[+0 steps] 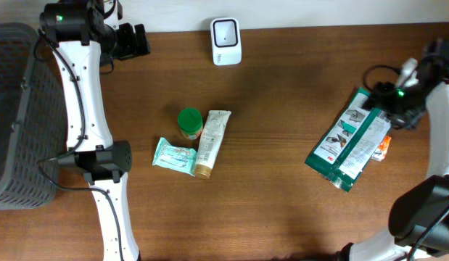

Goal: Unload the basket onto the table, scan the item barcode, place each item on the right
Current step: 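Carry the glove pack right and drop it beside the Kleenex pack, then reach the right gripper to the white Pantene tube and grasp it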

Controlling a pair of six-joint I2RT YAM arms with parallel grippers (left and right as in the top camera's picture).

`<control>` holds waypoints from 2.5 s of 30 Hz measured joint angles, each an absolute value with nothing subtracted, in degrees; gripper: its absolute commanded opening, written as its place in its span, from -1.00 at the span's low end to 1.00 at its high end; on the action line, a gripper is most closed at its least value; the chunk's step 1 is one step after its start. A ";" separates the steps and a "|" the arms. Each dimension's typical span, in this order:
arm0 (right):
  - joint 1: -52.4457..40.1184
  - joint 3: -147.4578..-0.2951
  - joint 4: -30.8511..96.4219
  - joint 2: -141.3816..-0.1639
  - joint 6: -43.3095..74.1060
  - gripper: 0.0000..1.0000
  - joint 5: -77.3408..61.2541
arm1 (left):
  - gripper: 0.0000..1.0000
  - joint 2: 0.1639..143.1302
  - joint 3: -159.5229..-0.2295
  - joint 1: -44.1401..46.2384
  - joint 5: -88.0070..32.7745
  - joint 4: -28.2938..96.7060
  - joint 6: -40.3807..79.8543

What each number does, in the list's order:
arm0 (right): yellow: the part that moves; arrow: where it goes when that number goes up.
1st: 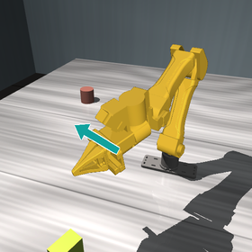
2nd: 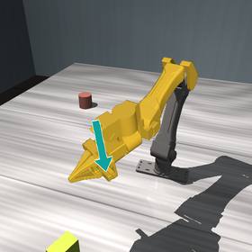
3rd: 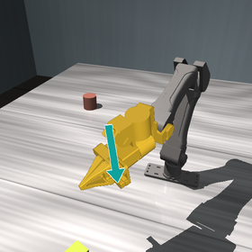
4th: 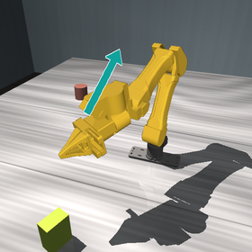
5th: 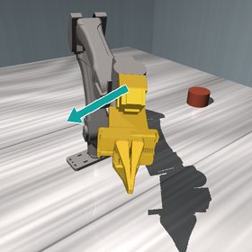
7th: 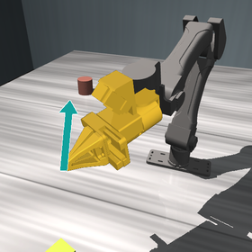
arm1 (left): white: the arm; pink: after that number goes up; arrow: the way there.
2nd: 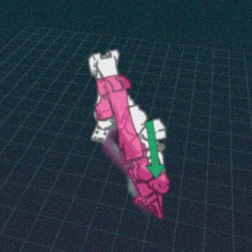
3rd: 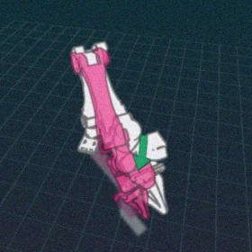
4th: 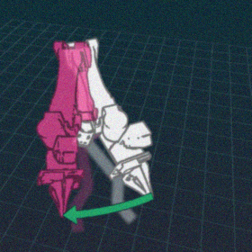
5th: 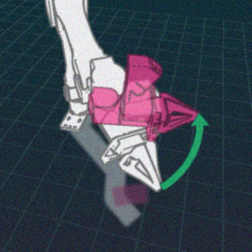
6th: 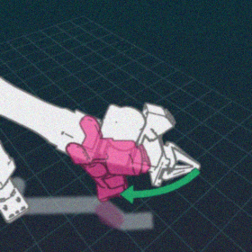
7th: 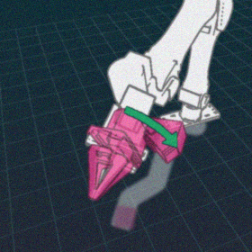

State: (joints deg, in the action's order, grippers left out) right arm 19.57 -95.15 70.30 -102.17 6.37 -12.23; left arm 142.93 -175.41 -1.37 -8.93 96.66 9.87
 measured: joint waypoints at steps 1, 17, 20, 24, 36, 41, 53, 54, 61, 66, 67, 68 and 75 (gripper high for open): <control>15.25 -95.11 69.60 -102.19 5.72 0.97 -15.51 | 0.98 142.93 -175.41 -1.37 -8.93 96.68 9.87; -20.36 -78.41 35.11 -108.86 29.91 0.50 -26.70 | 0.98 142.93 -175.41 -1.37 -8.91 96.68 9.87; -25.04 -76.60 28.99 -111.77 36.49 0.33 -27.35 | 0.98 142.93 -175.41 -1.37 -8.93 96.68 9.87; -29.04 -76.09 27.46 -116.14 39.99 0.20 -27.55 | 0.98 142.93 -175.41 -1.37 -8.93 96.66 9.87; -29.85 -76.05 25.50 -117.82 42.22 -0.58 -27.97 | 0.99 142.96 -175.41 -1.37 -8.93 96.66 9.87; -29.85 -76.23 25.39 -117.82 42.39 -0.92 -27.99 | 0.98 142.93 -175.41 -1.37 -8.93 96.66 9.87; -20.78 -76.79 39.00 -115.61 27.99 -0.92 -30.50 | 0.98 142.93 -175.41 -1.37 -8.93 96.66 9.87; -17.65 -76.73 40.91 -115.31 25.76 -0.75 -30.26 | 0.99 142.96 -175.41 -1.37 -8.93 96.66 9.87; -6.00 -76.60 50.52 -115.15 16.93 -0.10 -28.77 | 0.98 142.93 -175.41 -1.37 -8.93 96.66 9.87; -2.96 -78.96 61.23 -115.11 12.01 -0.11 -27.05 | 0.98 142.93 -175.41 -1.37 -8.93 96.64 9.87; -3.07 -79.40 62.30 -115.09 11.44 -0.13 -26.57 | 0.99 142.96 -175.41 -1.37 -8.93 96.68 9.87; -3.70 -79.72 63.53 -115.09 10.79 -0.18 -25.65 | 0.98 142.93 -175.41 -1.37 -8.93 96.66 9.87; -15.55 -79.72 65.12 -115.09 14.59 -0.20 -16.60 | 0.98 142.93 -175.41 -1.37 -8.93 96.66 9.87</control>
